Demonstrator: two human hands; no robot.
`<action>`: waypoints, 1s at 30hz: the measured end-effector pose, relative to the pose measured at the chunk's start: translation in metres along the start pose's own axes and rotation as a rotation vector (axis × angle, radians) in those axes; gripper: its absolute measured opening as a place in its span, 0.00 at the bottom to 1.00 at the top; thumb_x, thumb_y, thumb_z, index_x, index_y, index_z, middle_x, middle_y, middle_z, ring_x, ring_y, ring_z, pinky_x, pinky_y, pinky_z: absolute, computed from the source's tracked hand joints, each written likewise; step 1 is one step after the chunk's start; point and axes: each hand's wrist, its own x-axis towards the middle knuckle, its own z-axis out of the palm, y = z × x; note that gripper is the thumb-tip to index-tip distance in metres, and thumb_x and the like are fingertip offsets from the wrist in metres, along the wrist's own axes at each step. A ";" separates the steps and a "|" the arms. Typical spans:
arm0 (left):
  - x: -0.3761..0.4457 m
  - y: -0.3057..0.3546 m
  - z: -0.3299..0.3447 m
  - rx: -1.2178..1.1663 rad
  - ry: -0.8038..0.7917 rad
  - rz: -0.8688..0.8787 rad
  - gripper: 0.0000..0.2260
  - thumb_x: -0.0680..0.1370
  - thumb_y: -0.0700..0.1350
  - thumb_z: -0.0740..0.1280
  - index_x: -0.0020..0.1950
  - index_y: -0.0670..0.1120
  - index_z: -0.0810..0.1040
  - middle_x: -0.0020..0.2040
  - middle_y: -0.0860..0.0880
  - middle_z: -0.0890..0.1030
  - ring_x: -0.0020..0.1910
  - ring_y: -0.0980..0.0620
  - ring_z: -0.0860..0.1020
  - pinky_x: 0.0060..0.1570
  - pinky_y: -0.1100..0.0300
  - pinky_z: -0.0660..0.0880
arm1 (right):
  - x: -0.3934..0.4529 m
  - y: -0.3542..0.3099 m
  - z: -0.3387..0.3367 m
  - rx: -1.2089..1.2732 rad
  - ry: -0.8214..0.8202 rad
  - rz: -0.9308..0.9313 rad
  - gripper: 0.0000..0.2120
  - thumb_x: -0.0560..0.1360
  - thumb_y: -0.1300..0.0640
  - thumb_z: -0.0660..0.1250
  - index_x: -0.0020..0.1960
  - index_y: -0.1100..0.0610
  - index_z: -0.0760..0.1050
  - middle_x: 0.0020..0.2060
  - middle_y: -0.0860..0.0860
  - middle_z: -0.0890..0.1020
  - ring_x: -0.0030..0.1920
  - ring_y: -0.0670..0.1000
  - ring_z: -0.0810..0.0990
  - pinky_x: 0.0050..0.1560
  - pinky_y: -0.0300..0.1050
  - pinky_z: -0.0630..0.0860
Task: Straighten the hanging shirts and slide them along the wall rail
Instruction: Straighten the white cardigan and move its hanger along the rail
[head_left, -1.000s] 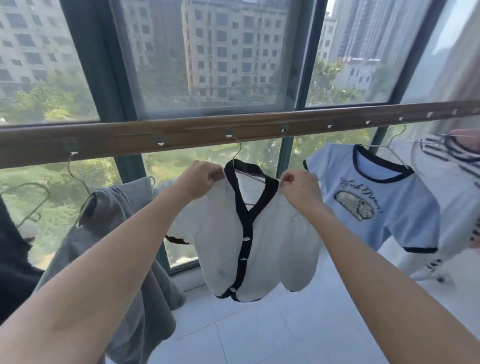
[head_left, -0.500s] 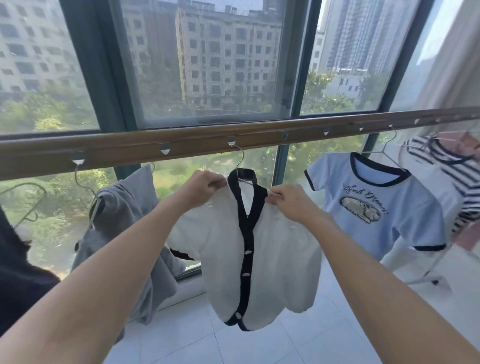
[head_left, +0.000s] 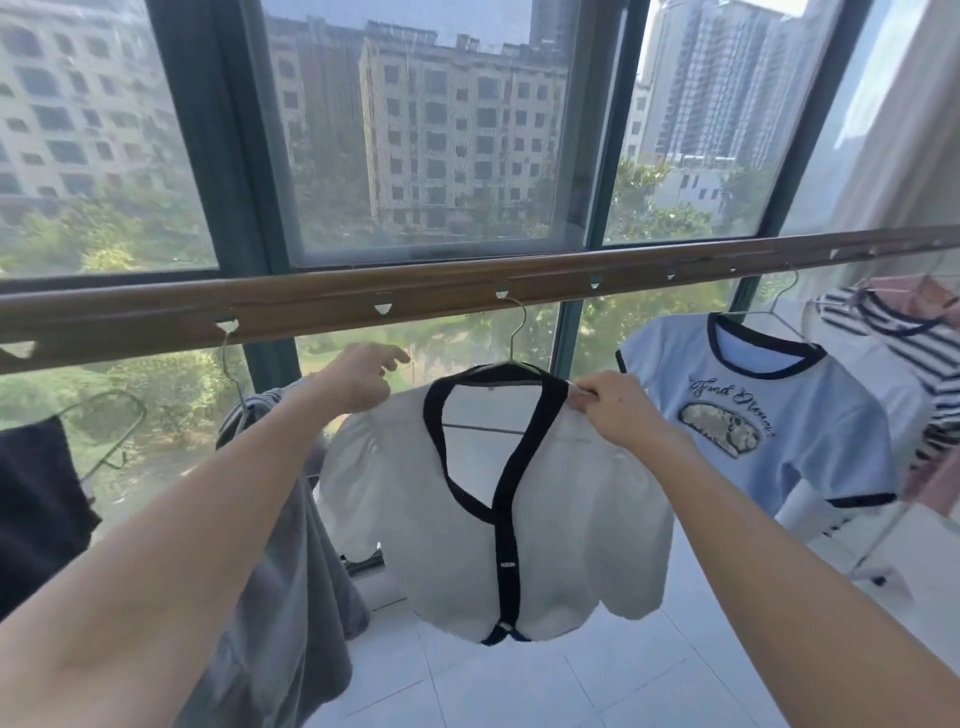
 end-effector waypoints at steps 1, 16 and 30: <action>0.001 0.009 0.000 -0.022 -0.018 0.054 0.23 0.74 0.33 0.61 0.68 0.48 0.75 0.61 0.48 0.79 0.60 0.47 0.76 0.60 0.53 0.74 | -0.001 0.001 0.001 0.009 0.017 -0.005 0.22 0.78 0.61 0.67 0.28 0.56 0.63 0.26 0.50 0.65 0.29 0.49 0.62 0.27 0.36 0.60; 0.017 0.085 0.027 -0.225 0.133 0.389 0.06 0.77 0.39 0.70 0.52 0.44 0.85 0.46 0.51 0.84 0.44 0.55 0.80 0.46 0.73 0.70 | -0.019 0.009 -0.002 0.148 0.241 -0.034 0.07 0.69 0.63 0.76 0.35 0.65 0.81 0.30 0.53 0.81 0.31 0.43 0.73 0.35 0.28 0.67; 0.029 0.094 0.028 -0.129 0.138 0.433 0.04 0.75 0.37 0.71 0.45 0.43 0.86 0.44 0.49 0.83 0.44 0.51 0.79 0.50 0.53 0.78 | -0.012 0.022 -0.036 0.085 0.381 -0.001 0.04 0.76 0.60 0.70 0.44 0.61 0.79 0.40 0.52 0.80 0.42 0.51 0.77 0.41 0.40 0.71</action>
